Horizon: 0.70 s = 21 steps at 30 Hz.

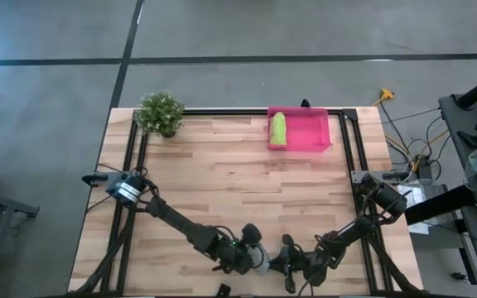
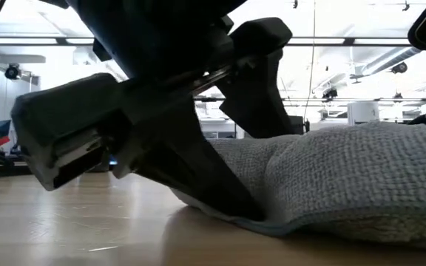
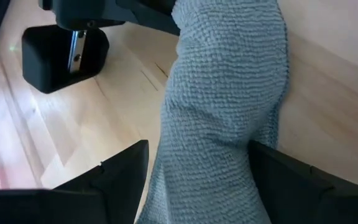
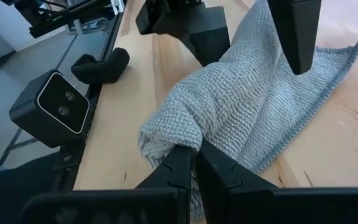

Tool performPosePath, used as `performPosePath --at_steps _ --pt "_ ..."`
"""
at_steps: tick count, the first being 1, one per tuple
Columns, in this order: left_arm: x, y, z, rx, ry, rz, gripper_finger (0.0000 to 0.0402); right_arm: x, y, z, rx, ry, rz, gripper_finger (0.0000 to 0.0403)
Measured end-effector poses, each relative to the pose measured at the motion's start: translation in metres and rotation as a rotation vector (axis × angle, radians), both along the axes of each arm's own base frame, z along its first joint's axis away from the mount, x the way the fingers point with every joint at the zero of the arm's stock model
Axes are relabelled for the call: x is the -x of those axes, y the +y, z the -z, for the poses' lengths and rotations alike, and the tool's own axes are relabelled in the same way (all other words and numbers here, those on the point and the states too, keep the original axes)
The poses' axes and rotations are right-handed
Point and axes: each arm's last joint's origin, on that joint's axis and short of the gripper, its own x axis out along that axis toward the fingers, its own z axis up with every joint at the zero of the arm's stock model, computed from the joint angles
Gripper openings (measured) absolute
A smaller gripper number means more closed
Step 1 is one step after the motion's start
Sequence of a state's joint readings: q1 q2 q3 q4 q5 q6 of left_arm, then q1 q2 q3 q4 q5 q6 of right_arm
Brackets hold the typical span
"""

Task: Roll microfiber towels into tight, uniform cylinder then place into a basket
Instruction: Roll the gray microfiber cloth

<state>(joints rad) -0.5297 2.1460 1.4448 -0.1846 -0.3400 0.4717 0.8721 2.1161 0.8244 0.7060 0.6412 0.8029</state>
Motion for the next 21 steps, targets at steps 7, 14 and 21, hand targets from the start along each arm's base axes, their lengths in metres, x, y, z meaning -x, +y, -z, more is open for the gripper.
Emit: performPosePath --at_steps 7,14,21 --pt "-0.009 0.001 0.003 0.03 -0.009 -0.053 0.0246 0.0 0.0 0.0 -0.003 -0.008 0.005 0.0011" --pt "-0.015 0.002 0.011 0.09 0.041 -0.008 0.016 0.0 0.001 -0.001 0.007 -0.012 -0.005 0.0012" --pt "-0.01 0.003 0.008 0.087 0.081 -0.006 0.0027 0.005 0.004 -0.008 0.066 -0.004 -0.065 0.0033"
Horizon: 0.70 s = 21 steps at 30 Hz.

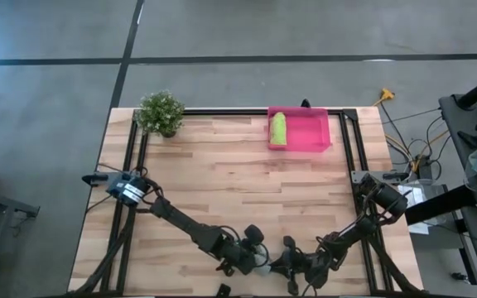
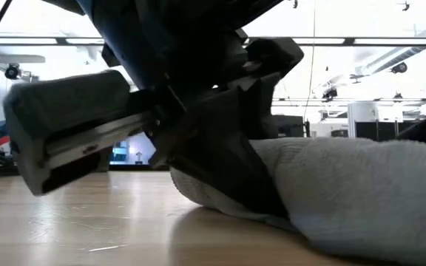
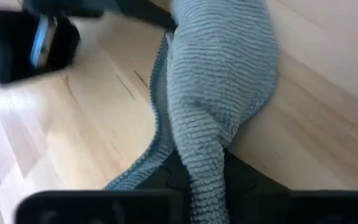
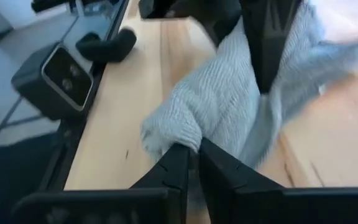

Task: Roll microfiber towels into tight, uniform cylinder then place into a basket
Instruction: Roll the gray microfiber cloth

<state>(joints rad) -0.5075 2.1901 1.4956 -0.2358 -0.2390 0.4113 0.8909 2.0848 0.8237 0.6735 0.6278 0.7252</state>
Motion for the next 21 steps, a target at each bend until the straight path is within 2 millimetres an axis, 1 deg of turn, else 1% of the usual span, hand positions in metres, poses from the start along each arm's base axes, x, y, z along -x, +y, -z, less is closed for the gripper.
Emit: performPosePath --at_steps 2,4,8,11,14,17,19,21 --pt "0.002 0.001 -0.002 0.006 0.019 -0.013 0.0013 0.004 0.0 -0.004 0.024 0.029 -0.01 0.0046" --pt "0.004 0.003 -0.003 0.011 0.04 -0.036 0.0014 0.008 -0.002 -0.009 0.058 0.064 -0.019 0.0063" --pt "0.005 0.003 -0.006 0.062 0.08 -0.081 0.0012 0.013 -0.008 -0.029 0.088 0.103 0.006 0.0107" --pt "0.003 0.002 -0.01 0.145 0.129 -0.106 0.0012 0.015 -0.011 -0.044 0.079 0.096 0.023 0.014" --pt "0.003 -0.001 -0.015 0.226 0.185 -0.147 0.0011 0.011 -0.016 -0.055 0.057 0.067 0.064 0.017" --pt "0.002 0.0 -0.019 0.291 0.238 -0.214 0.001 0.002 -0.026 -0.055 0.004 0.075 0.135 0.0196" --pt "0.0 0.004 -0.021 0.367 0.29 -0.274 0.001 -0.003 -0.031 -0.054 -0.027 0.079 0.174 0.0214" --pt "-0.002 0.009 -0.022 0.456 0.35 -0.324 0.001 -0.008 -0.034 -0.057 -0.024 0.079 0.145 0.0229"
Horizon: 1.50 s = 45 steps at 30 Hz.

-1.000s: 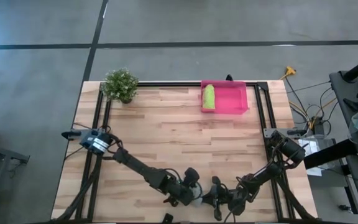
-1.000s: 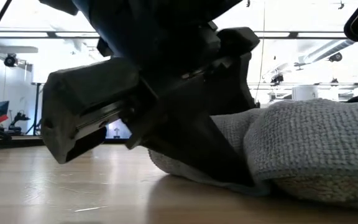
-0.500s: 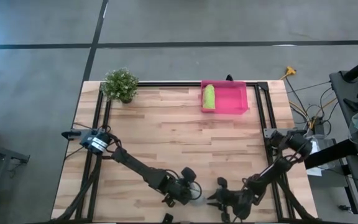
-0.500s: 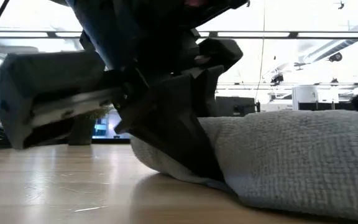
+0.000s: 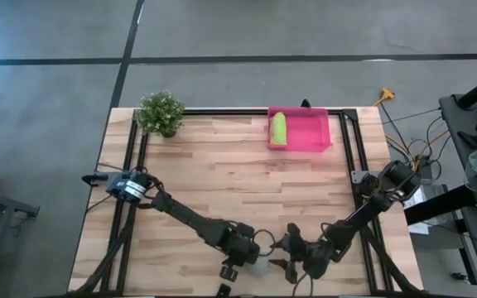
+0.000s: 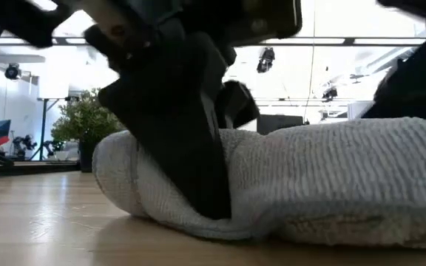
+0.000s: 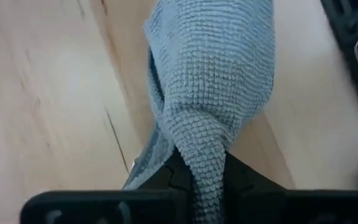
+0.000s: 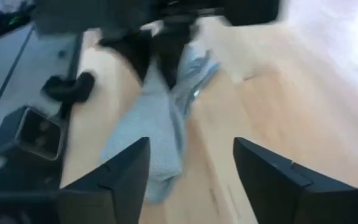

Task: Roll microfiber towels into tight, uniform cylinder then place into a basket
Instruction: Roll the gray microfiber cloth

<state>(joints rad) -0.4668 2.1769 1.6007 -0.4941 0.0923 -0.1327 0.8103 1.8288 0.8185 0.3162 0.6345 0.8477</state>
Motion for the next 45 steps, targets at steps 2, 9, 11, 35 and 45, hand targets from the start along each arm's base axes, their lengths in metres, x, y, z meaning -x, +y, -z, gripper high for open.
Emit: performPosePath --at_steps 2,9,11,35,45 --pt "-0.003 0.007 0.001 0.055 0.035 -0.035 0.0011 -0.004 0.003 -0.007 0.058 -0.014 -0.087 0.0242" --pt "-0.012 0.032 0.006 0.149 0.082 -0.147 0.0012 -0.031 0.023 -0.035 0.228 0.072 -0.156 0.0281" --pt "-0.017 0.038 0.007 0.194 0.051 -0.199 0.0012 -0.04 0.026 -0.037 0.278 0.157 -0.137 0.0294" --pt "-0.019 0.041 0.016 0.406 0.034 -0.184 0.0013 -0.087 0.062 0.013 0.58 0.592 -0.064 0.0232" --pt "-0.018 0.038 0.007 0.441 0.016 -0.174 0.0013 -0.085 0.062 0.015 0.599 0.616 -0.11 0.0049"
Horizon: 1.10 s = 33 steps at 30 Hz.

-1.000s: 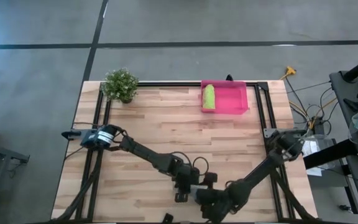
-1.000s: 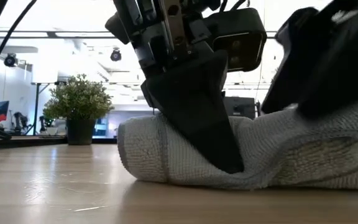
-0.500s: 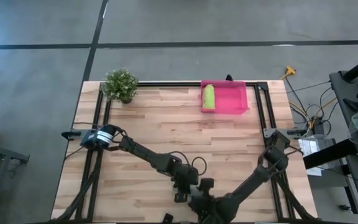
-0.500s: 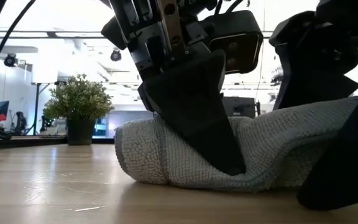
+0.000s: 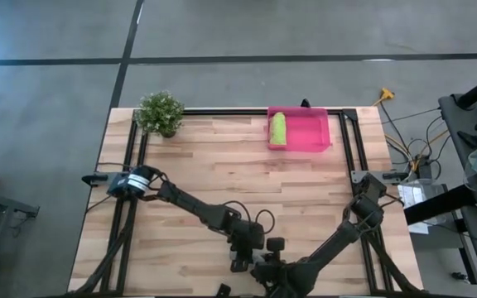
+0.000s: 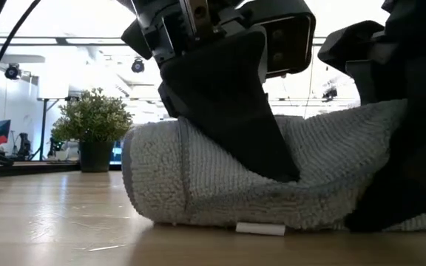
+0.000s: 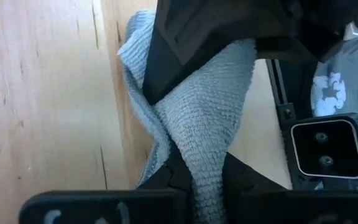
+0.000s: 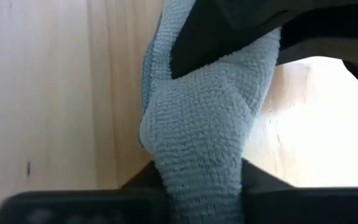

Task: Roll microfiber towels into tight, uniform cylinder then place into a basket
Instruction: Roll the gray microfiber cloth, then put the rolled gray microfiber cloth into the pink bin

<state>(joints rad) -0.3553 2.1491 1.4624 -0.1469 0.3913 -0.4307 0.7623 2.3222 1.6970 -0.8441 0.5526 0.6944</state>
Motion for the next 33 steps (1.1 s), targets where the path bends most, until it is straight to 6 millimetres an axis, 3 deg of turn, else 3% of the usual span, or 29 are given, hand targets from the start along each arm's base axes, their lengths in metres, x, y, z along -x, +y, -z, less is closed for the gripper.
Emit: performPosePath --at_steps 2,9,14,20,23,28,33 --pt "0.001 0.0 -0.004 0.004 -0.014 0.018 0.0013 0.0 -0.001 0.0 0.011 0.009 -0.016 0.0024" --pt "0.007 0.002 -0.022 -0.151 -0.137 0.074 0.003 0.002 -0.002 0.001 0.05 0.009 -0.018 0.0018" --pt "0.012 -0.003 -0.033 -0.193 -0.201 0.117 0.0096 0.004 -0.003 0.002 0.076 0.01 -0.005 0.0016" --pt "0.024 0.0 -0.037 -0.246 -0.102 0.122 0.0181 0.009 -0.008 0.002 0.14 -0.011 0.052 0.0016" --pt "0.036 0.009 -0.06 -0.344 -0.096 0.081 0.0201 0.01 -0.01 0.002 0.141 -0.023 0.099 0.0023" --pt "0.069 0.025 -0.102 -0.68 -0.091 -0.092 0.0206 0.015 -0.022 0.003 0.205 -0.022 0.207 0.0023" --pt "0.109 0.024 -0.147 -0.926 -0.301 -0.387 0.0207 0.022 -0.046 -0.002 0.285 -0.097 0.397 0.0024"
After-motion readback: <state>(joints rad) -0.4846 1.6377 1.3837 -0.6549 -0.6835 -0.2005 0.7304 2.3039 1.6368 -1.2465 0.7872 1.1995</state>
